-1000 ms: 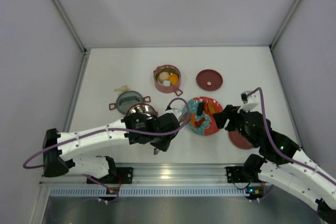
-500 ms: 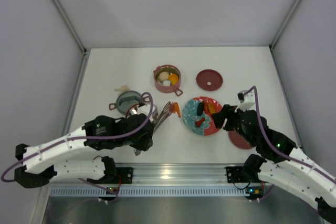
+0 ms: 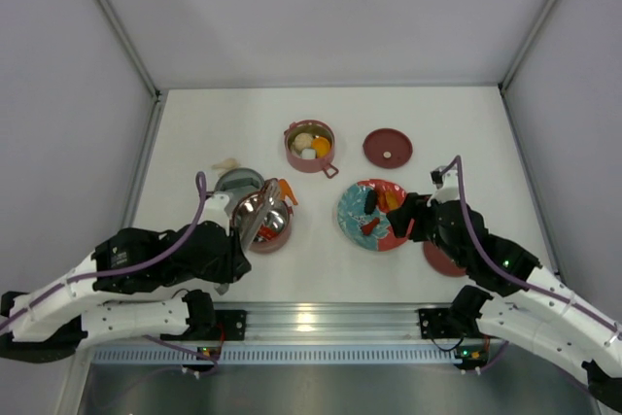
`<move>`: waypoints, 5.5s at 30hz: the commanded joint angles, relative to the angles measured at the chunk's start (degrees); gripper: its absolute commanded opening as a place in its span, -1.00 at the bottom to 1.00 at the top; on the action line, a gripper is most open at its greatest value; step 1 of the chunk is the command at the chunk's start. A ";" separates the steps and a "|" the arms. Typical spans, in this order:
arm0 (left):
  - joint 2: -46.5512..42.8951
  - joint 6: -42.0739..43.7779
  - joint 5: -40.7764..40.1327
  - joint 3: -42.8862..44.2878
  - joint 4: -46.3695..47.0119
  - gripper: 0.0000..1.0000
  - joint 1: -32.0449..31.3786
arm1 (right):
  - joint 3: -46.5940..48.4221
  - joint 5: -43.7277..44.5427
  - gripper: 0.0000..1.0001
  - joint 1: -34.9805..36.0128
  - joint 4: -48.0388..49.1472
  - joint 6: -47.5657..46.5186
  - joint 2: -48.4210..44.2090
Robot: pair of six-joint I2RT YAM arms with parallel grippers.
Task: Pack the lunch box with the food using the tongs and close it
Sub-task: Place the fake food in the packing box, then pick up the fake food from the plate, then place the fake food in the packing box.
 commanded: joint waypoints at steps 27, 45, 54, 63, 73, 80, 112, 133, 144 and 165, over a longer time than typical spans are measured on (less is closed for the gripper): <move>3.66 -3.14 -5.17 -7.16 -8.88 -0.37 -0.12 | -1.90 -1.19 0.22 0.93 4.04 0.08 -0.71; 4.80 -2.26 -4.90 -7.16 -8.79 -0.17 -0.12 | -2.16 -1.37 0.21 0.93 4.22 0.34 -0.71; 9.01 0.11 -6.57 -1.64 -8.27 -0.19 -0.12 | -1.64 -1.37 0.21 0.93 4.57 0.08 -0.19; 23.07 11.62 -3.94 9.54 6.39 -0.13 -0.12 | 1.00 0.21 0.21 0.93 2.29 -0.36 -0.27; 42.40 20.50 6.34 12.18 23.89 -0.12 -0.21 | 5.22 3.90 0.22 0.84 -5.00 -1.24 -3.78; 48.04 21.30 10.04 10.77 29.52 -0.12 -0.13 | 5.05 4.70 0.22 0.84 -6.94 -0.89 -5.98; 43.04 19.45 11.71 3.30 31.37 -0.58 -1.35 | 3.73 4.43 0.22 0.84 -6.24 -0.36 -5.90; 14.30 5.66 -3.84 1.10 4.24 -0.59 -1.35 | 3.73 3.64 0.23 0.93 -3.69 -1.33 -3.35; 3.13 -2.78 -5.25 -2.06 -8.79 -0.59 -1.35 | 3.29 2.50 0.22 0.93 -1.23 -1.42 -0.89; 1.72 -4.10 -4.64 -6.72 -8.79 -0.45 -1.35 | 1.18 1.71 0.22 0.84 -0.53 -0.63 -1.24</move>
